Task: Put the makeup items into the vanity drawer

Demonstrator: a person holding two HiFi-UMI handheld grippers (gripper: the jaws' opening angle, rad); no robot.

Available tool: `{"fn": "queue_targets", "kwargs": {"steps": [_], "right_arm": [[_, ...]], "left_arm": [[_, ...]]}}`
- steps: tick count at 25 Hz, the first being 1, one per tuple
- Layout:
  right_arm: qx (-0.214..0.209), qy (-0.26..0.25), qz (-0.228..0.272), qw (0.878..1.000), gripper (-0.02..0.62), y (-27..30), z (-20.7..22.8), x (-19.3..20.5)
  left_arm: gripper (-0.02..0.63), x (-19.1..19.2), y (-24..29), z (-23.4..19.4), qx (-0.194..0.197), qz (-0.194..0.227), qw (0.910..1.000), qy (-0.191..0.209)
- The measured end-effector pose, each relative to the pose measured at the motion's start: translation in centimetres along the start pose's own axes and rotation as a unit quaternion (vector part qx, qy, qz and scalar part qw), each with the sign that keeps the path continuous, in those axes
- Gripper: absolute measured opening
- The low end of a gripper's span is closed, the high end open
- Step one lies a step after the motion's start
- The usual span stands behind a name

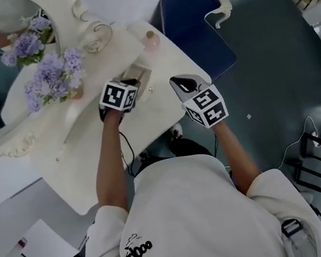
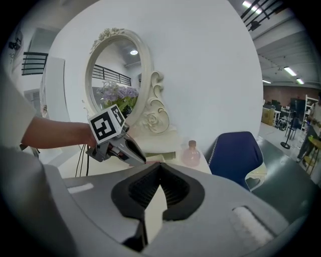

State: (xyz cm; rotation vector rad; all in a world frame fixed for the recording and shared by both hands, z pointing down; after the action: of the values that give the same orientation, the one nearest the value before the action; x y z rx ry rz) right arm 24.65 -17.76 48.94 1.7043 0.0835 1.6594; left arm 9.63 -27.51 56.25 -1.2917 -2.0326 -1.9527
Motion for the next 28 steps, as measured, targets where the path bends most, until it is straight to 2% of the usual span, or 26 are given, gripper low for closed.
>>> {"fn": "queue_targets", "kwargs": {"steps": [5, 8, 12, 17, 20, 22, 25, 28], "right_arm": [[0.007, 0.015, -0.005, 1.000, 0.003, -0.3, 3.7, 0.6], [0.003, 0.020, -0.005, 1.000, 0.003, 0.0, 4.7, 0.8], [0.005, 0.033, -0.005, 0.999, 0.003, 0.0, 5.4, 1.6], [0.014, 0.044, -0.005, 0.999, 0.003, -0.9, 5.5, 2.0], [0.019, 0.043, -0.003, 0.999, 0.003, -1.2, 5.0, 1.9], [0.022, 0.040, 0.001, 0.999, 0.003, -1.5, 4.4, 1.5], [0.025, 0.028, 0.013, 0.999, 0.003, -1.9, 3.3, 0.2], [0.026, 0.012, 0.029, 0.999, 0.003, -2.1, 1.8, -1.6]], "left_arm": [[0.067, 0.7, 3.4, 0.0, 0.010, -0.076, 0.9970, 0.009], [0.068, 0.6, 4.9, 0.1, 0.009, -0.101, 0.9947, 0.020], [0.069, 0.5, 6.0, -0.1, 0.017, -0.115, 0.9929, 0.023], [0.083, 0.5, 5.6, -0.1, 0.018, -0.109, 0.9938, 0.011], [0.097, 0.1, 4.6, 0.1, 0.008, -0.087, 0.9959, 0.021], [0.093, -0.4, 3.2, 0.5, -0.005, -0.056, 0.9973, 0.047], [0.029, -1.9, -0.3, 0.9, -0.047, 0.021, 0.9943, 0.093], [0.017, -2.5, -4.1, 1.0, -0.070, 0.096, 0.9891, 0.087]]}}
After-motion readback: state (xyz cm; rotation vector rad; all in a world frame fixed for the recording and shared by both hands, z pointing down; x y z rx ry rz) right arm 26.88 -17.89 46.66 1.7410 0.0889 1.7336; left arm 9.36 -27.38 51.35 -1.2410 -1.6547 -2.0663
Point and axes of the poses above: the fingertips, and each gripper's own axes: y forward along the fingers, z to its right, x out of its underside, the point moved 6 cm from there along -y, backward along the fingers
